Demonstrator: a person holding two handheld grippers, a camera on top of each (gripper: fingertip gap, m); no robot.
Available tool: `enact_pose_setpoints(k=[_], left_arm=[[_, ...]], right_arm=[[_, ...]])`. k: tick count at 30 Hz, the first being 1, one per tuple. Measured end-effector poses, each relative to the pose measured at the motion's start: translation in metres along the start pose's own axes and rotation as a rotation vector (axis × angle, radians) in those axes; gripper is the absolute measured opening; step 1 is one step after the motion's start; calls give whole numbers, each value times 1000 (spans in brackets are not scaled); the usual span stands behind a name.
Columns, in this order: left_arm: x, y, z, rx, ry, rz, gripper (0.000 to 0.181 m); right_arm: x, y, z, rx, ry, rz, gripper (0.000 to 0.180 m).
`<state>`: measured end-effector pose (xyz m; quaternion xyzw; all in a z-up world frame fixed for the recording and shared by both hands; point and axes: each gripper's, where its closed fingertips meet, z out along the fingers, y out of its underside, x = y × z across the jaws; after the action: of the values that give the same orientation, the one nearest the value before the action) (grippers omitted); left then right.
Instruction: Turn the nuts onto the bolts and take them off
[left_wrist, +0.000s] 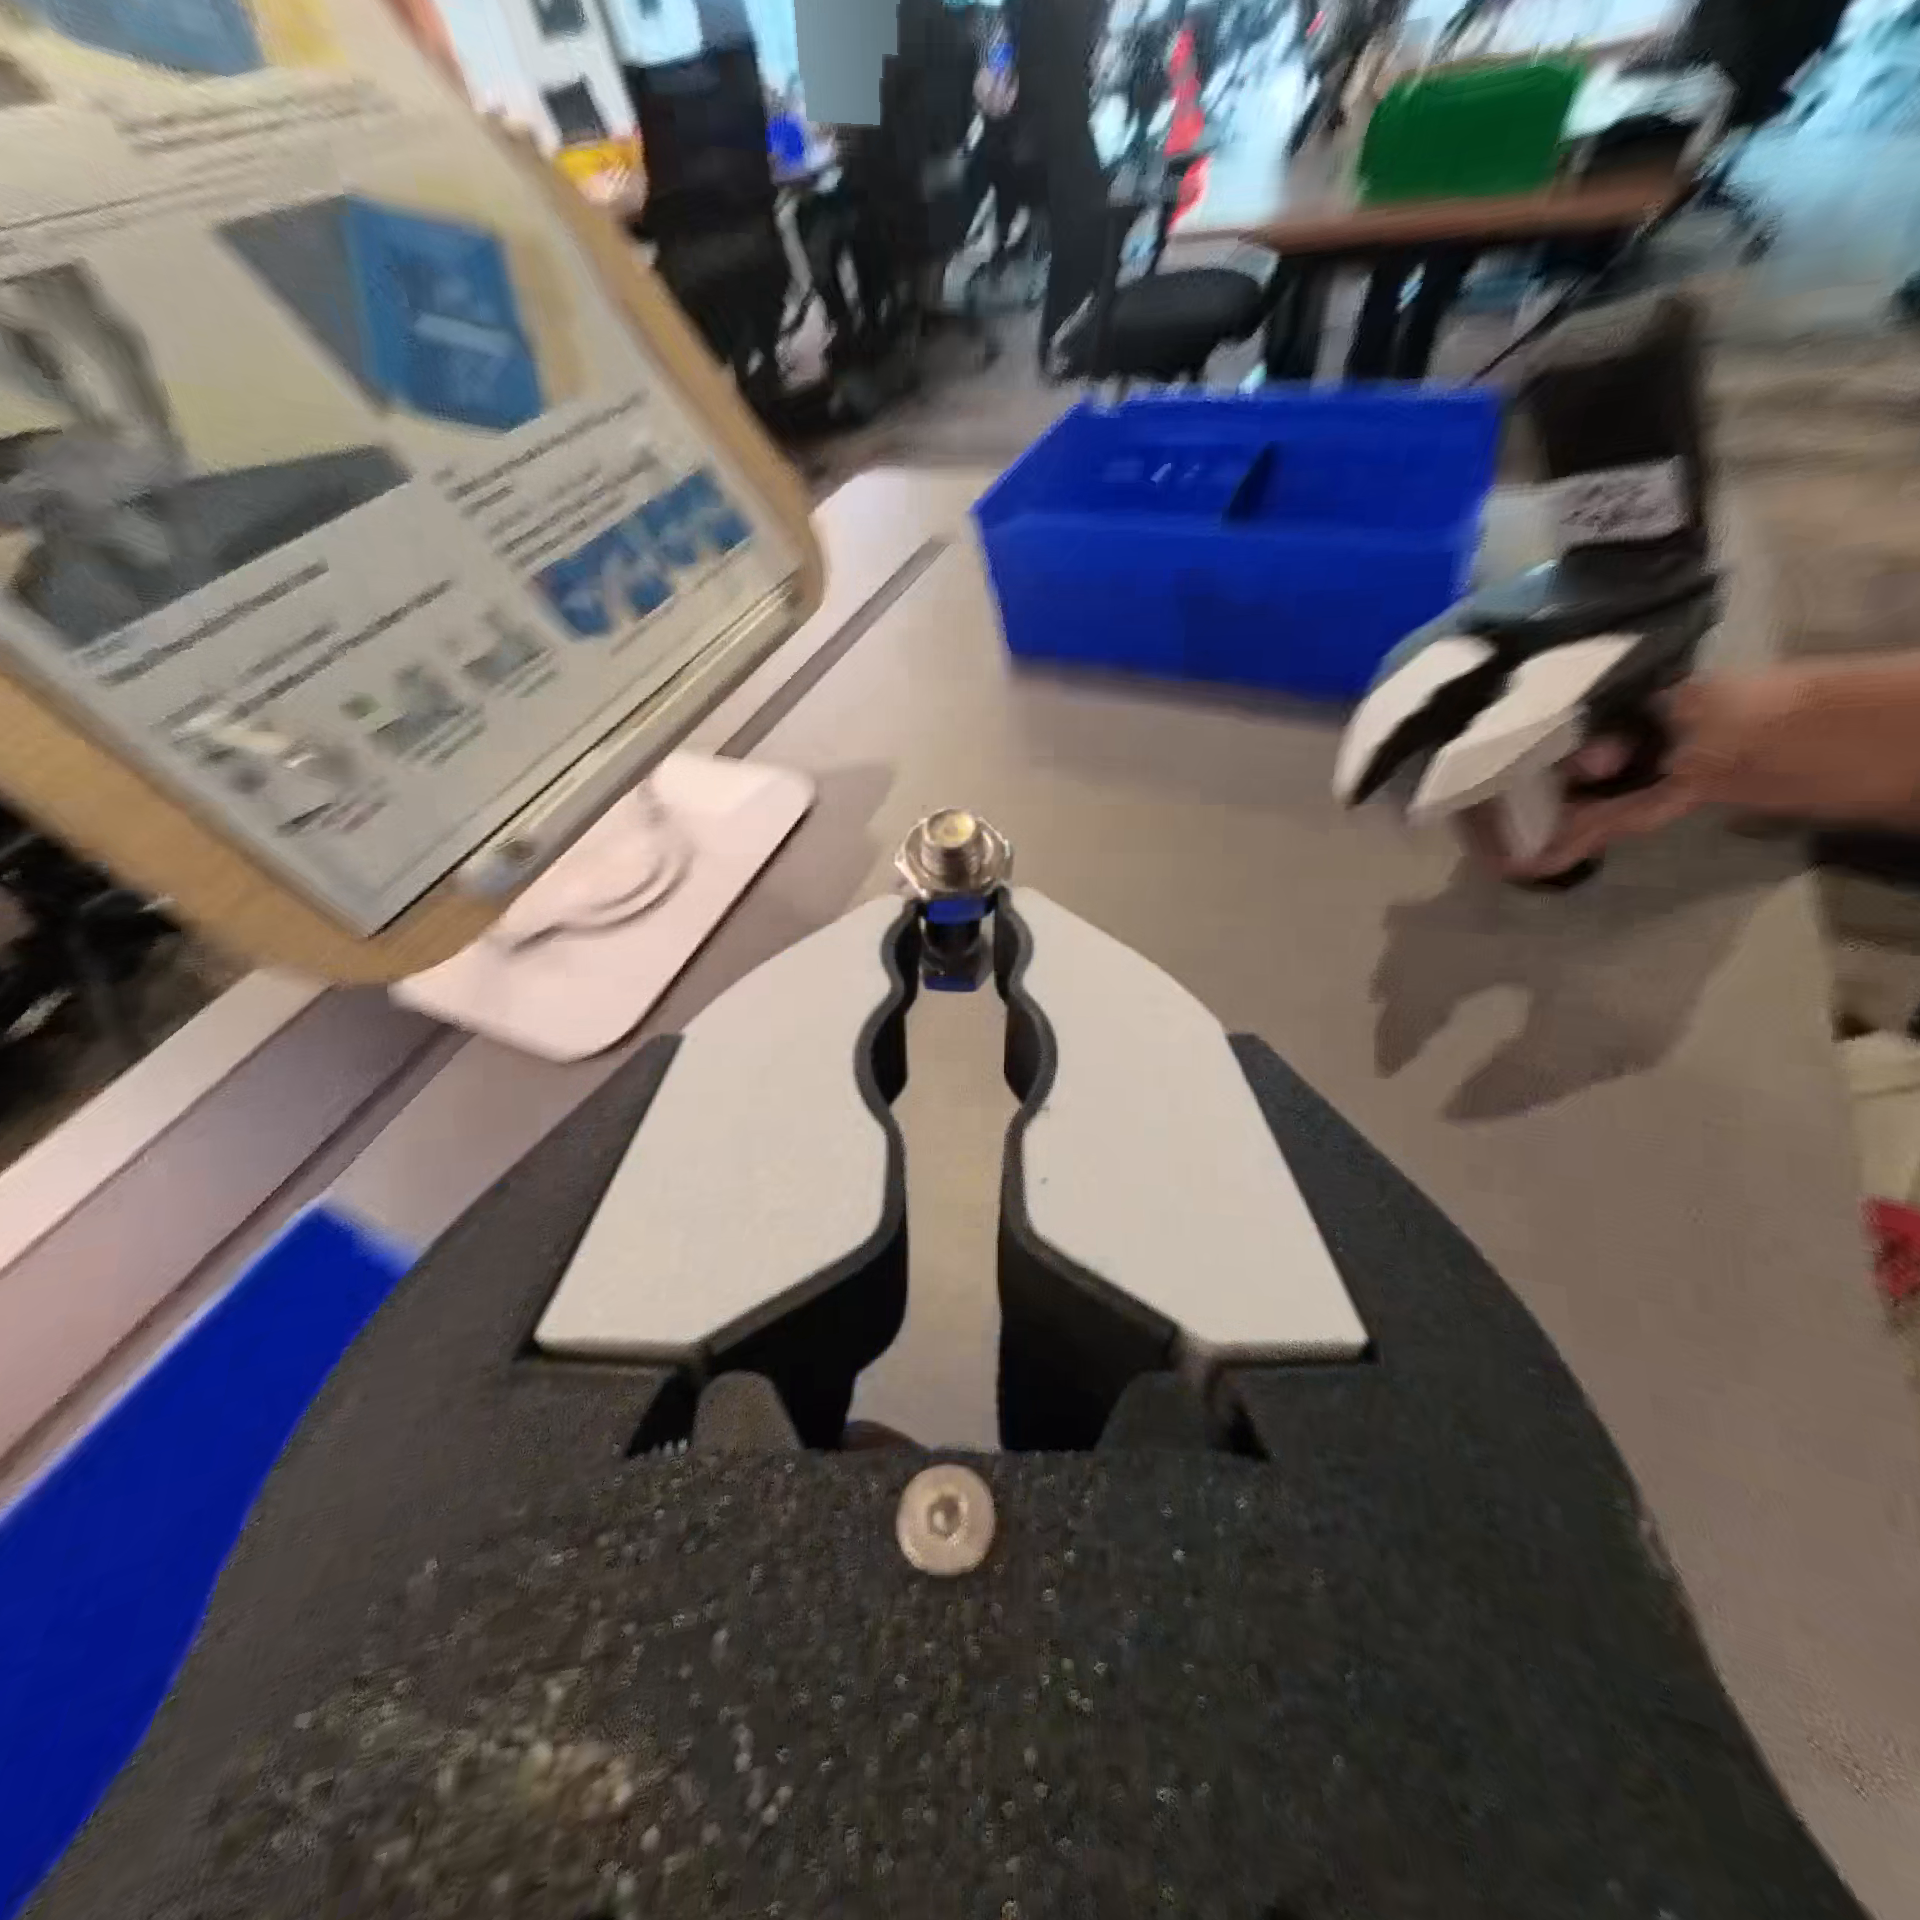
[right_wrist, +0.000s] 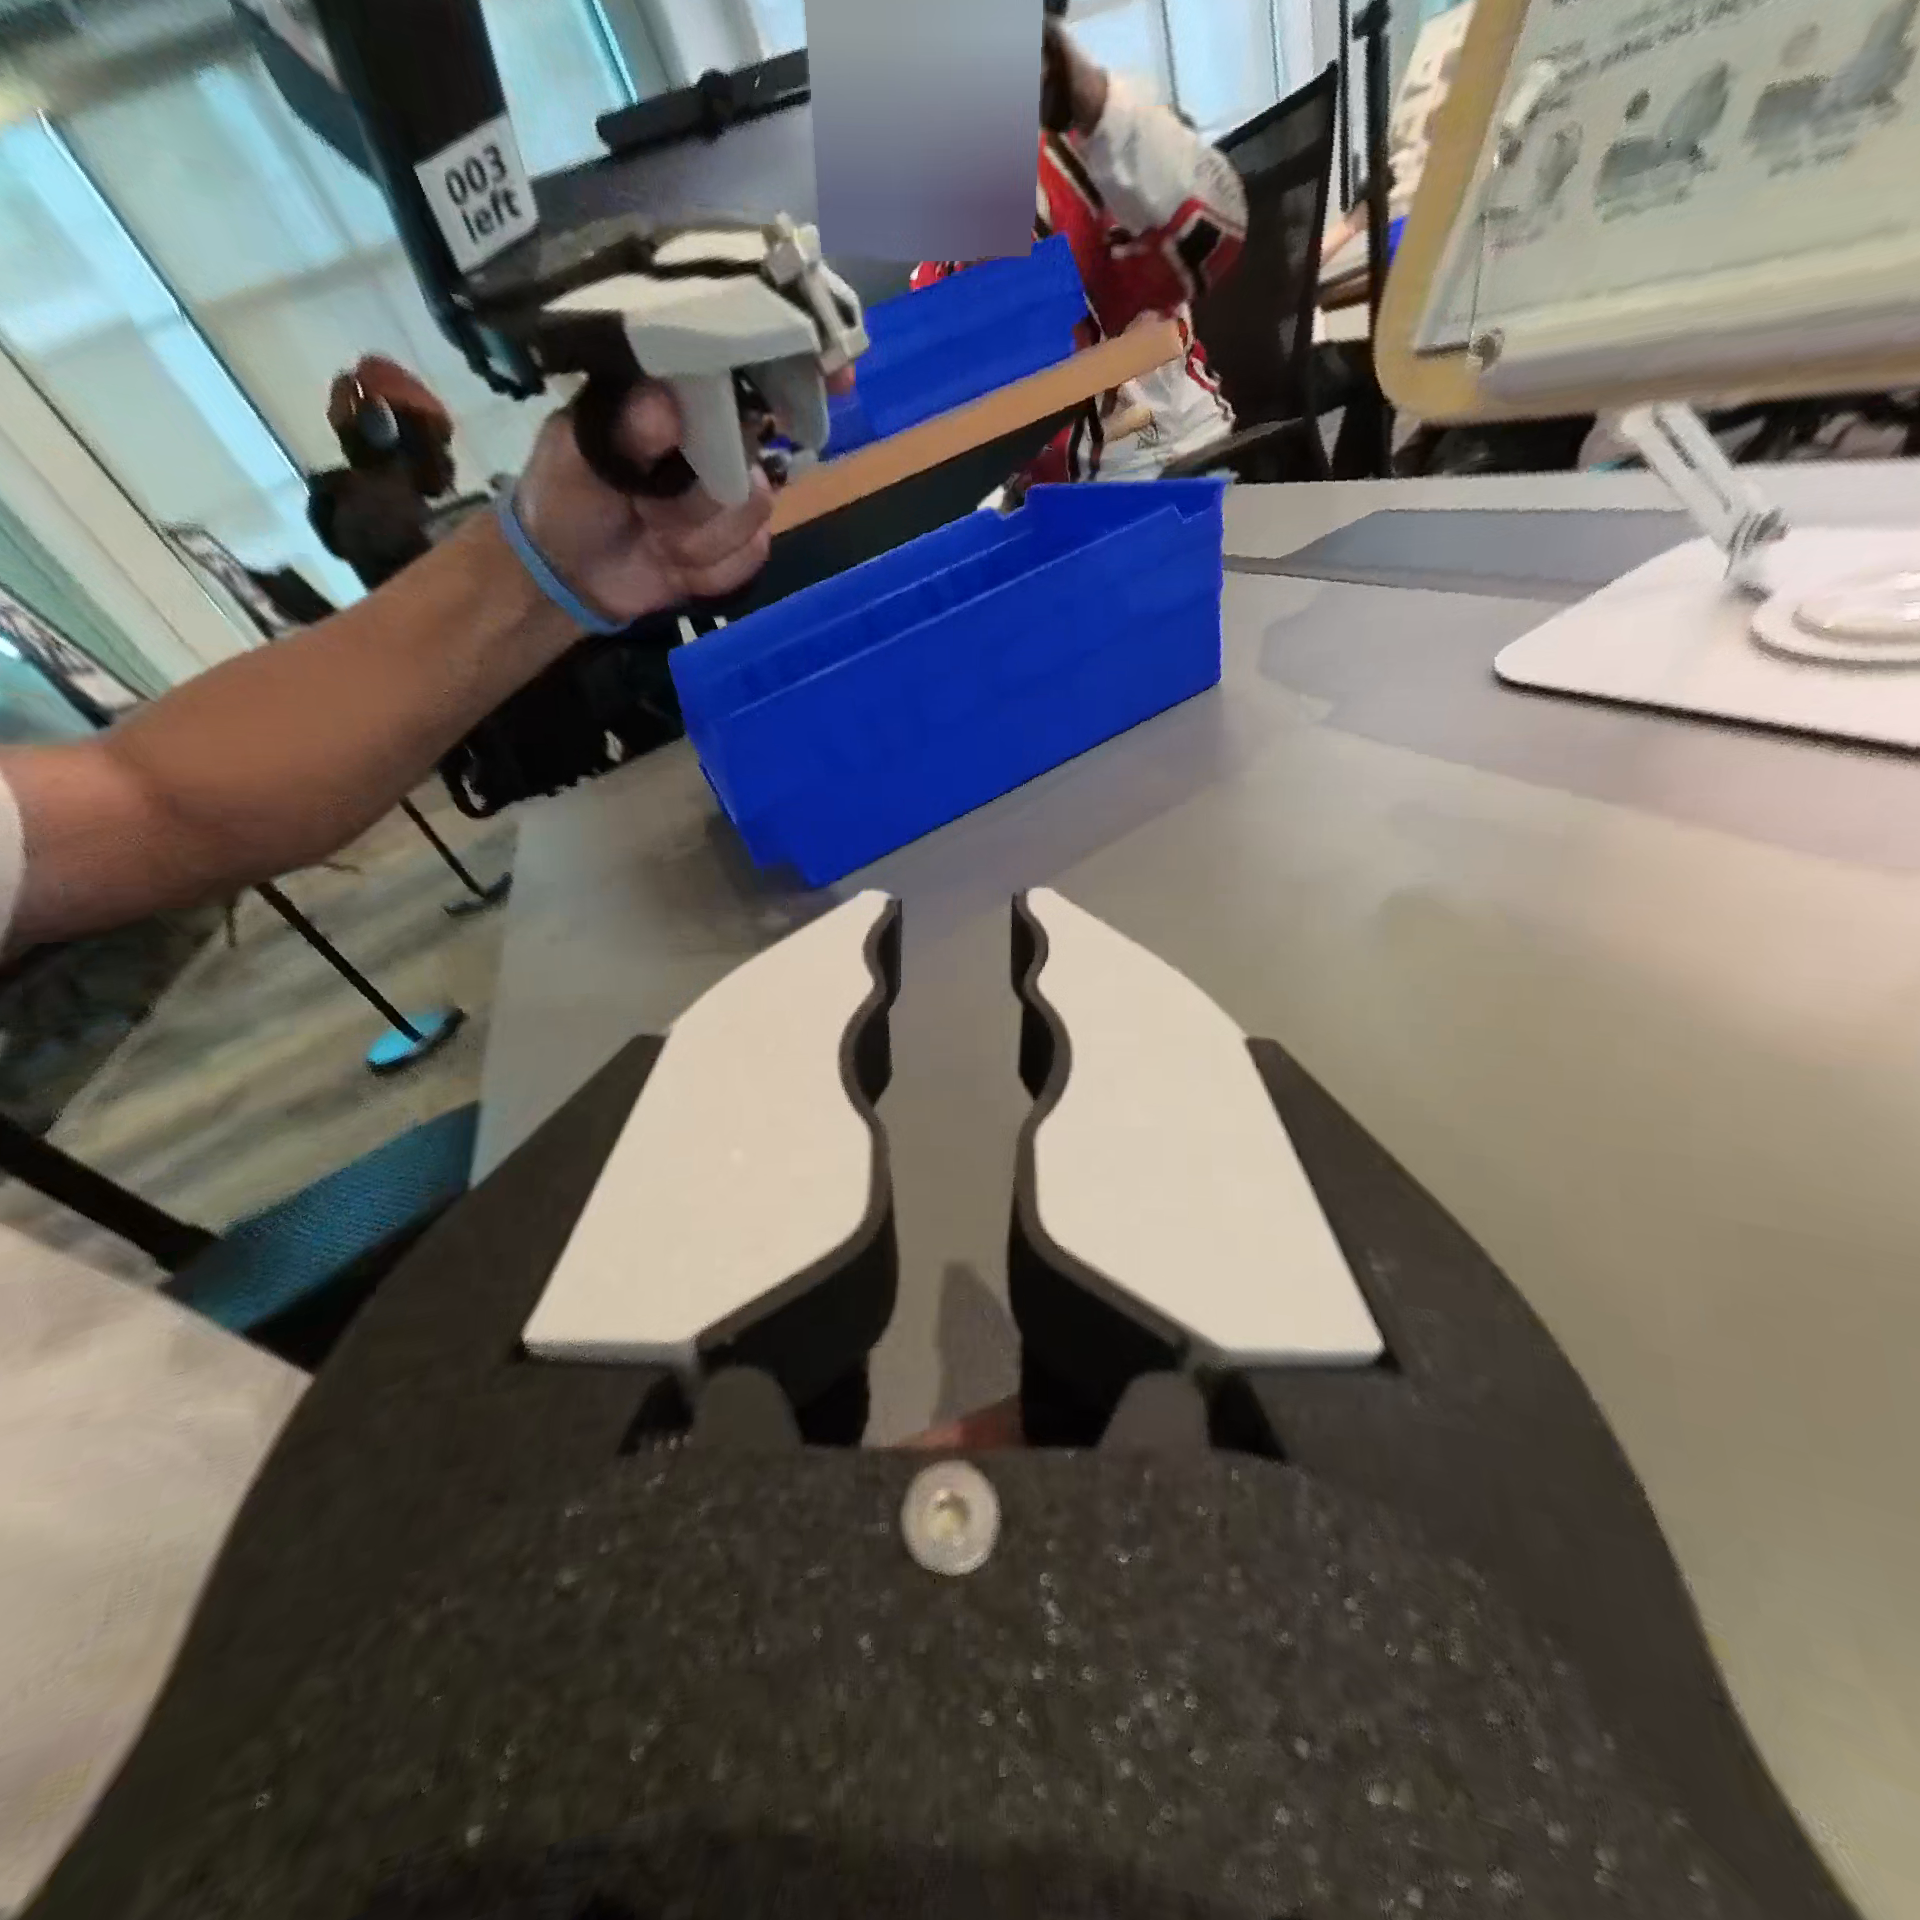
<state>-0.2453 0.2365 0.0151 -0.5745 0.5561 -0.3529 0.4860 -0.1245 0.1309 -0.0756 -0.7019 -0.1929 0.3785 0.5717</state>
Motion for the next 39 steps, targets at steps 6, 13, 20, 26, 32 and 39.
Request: enact_pose_setpoints(k=[6,13,20,26,32,39], left_arm=[[71,-21,46,245,109,-96,12],[100,23,89,242,173,-206,12],[119,29,93,249,291,-240,9],[142,38,106,198,359,-212,9],[160,43,113,169,426,-191,9],[169,45,115,155,464,-177,9]], right_arm=[[-2,-14,-6,51,-24,-145,19],[18,-21,-21,145,46,-107,15],[22,-22,-29,172,19,-25,16],[1,-12,-19,118,-40,-114,17],[-23,-2,-13,73,-148,-154,20],[-31,3,-10,42,-221,-83,23]])
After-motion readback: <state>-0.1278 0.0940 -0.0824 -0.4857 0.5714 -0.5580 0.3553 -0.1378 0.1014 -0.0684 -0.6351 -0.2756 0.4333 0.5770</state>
